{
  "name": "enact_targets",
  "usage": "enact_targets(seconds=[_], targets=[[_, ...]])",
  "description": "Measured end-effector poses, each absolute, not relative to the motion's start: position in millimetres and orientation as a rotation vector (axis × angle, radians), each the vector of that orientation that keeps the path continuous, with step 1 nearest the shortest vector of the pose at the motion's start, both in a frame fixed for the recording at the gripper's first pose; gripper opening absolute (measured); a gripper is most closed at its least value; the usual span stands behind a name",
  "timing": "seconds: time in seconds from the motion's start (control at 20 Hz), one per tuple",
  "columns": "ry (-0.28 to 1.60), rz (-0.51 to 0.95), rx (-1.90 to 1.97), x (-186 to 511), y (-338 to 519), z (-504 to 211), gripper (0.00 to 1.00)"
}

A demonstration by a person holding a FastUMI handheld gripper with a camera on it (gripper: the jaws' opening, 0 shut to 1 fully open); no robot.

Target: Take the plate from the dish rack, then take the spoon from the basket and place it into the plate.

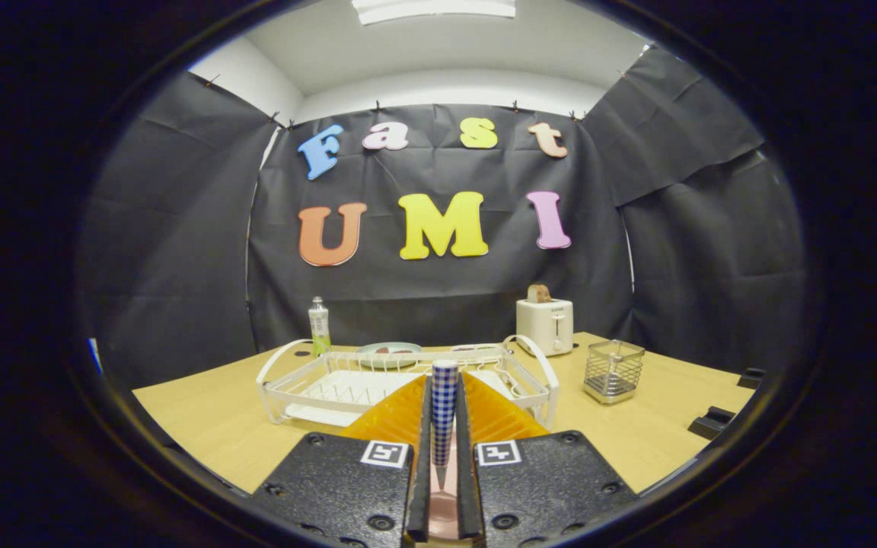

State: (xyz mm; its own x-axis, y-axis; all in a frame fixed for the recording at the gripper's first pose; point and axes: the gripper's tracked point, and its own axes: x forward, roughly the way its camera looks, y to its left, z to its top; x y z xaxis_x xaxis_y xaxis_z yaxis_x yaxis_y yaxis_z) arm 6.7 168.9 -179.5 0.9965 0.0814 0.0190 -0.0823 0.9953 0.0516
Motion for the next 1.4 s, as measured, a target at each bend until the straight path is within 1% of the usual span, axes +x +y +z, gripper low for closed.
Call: enact_targets(seconds=[0.1, 0.15, 0.2, 0.25, 0.45, 0.6, 0.65, 0.85, 1.2, 1.4], targets=[[-0.008, 0.079, 0.035, 6, 161, -182, 0.23], [-0.001, 0.087, 0.029, 3, 158, -182, 0.33], [0.004, 0.101, 0.029, 2, 156, -182, 0.39], [0.002, 0.115, 0.029, -1, 154, -180, 0.5], [-0.016, 0.092, -0.009, -8, 125, -166, 0.96], [-0.017, 0.084, -0.006, -12, 107, -153, 0.97], [-0.017, 0.083, 0.002, -14, 101, -147, 1.0], [0.002, 0.065, 0.019, -26, 79, -124, 1.0], [0.038, -0.005, 0.029, -51, 34, -87, 1.0], [0.047, -0.004, 0.052, -68, 18, -69, 1.0]])
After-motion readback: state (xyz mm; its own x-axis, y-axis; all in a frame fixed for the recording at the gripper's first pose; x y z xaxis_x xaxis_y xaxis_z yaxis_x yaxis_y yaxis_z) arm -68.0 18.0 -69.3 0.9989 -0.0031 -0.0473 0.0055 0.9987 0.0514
